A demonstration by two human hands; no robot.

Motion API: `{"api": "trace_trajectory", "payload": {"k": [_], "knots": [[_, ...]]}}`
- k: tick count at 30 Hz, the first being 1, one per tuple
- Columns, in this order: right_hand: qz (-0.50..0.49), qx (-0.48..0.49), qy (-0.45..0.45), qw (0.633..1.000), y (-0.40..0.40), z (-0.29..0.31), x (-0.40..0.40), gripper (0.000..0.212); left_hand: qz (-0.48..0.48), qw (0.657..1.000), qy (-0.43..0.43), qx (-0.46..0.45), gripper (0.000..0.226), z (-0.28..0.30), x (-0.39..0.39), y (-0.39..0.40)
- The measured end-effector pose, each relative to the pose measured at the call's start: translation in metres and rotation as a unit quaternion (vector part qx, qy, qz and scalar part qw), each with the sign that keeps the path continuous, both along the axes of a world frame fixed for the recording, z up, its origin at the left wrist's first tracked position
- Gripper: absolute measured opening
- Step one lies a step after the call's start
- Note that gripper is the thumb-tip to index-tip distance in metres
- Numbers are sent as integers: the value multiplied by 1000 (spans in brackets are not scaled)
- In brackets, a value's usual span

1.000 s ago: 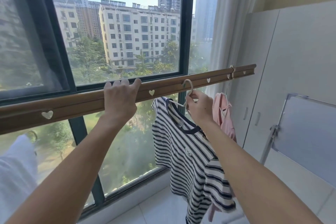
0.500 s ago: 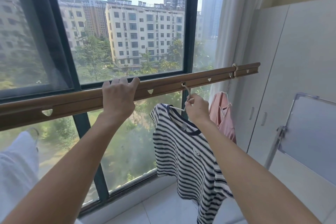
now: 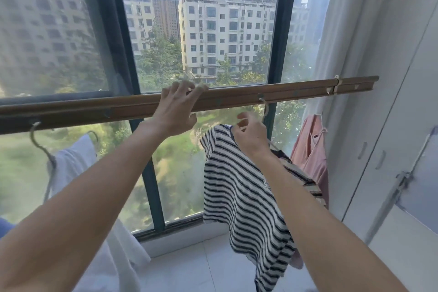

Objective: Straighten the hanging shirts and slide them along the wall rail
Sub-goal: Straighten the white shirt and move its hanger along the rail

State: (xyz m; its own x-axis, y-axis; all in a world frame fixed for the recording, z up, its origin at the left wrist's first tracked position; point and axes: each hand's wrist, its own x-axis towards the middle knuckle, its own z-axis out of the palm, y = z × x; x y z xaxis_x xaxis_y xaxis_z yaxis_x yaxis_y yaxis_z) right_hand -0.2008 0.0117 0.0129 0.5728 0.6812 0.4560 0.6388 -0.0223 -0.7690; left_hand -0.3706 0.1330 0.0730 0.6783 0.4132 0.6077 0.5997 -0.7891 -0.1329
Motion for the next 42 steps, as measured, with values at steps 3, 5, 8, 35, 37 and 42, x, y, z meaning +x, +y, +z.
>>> {"api": "trace_trajectory", "payload": {"k": [3,5,8,35,37,42], "knots": [[49,4,16,999,12,-1,-28,28,-51,997,-48,37,65,-2,-36,-5],[81,3,25,996,21,-1,-55,29,-73,994,-68,40,57,-3,-69,-9],[115,19,0,993,32,2,-99,26,-86,990,-98,56,47,-1,-121,-15],[151,-315,-71,934,14,-44,-362,62,-74,973,-207,-64,31,-94,-397,-16],[147,-314,-84,934,15,-44,-350,58,-67,976,-194,-73,32,-95,-388,-6],[125,-289,-130,940,24,-47,-315,51,-23,983,-108,-147,37,-97,-357,19]]}}
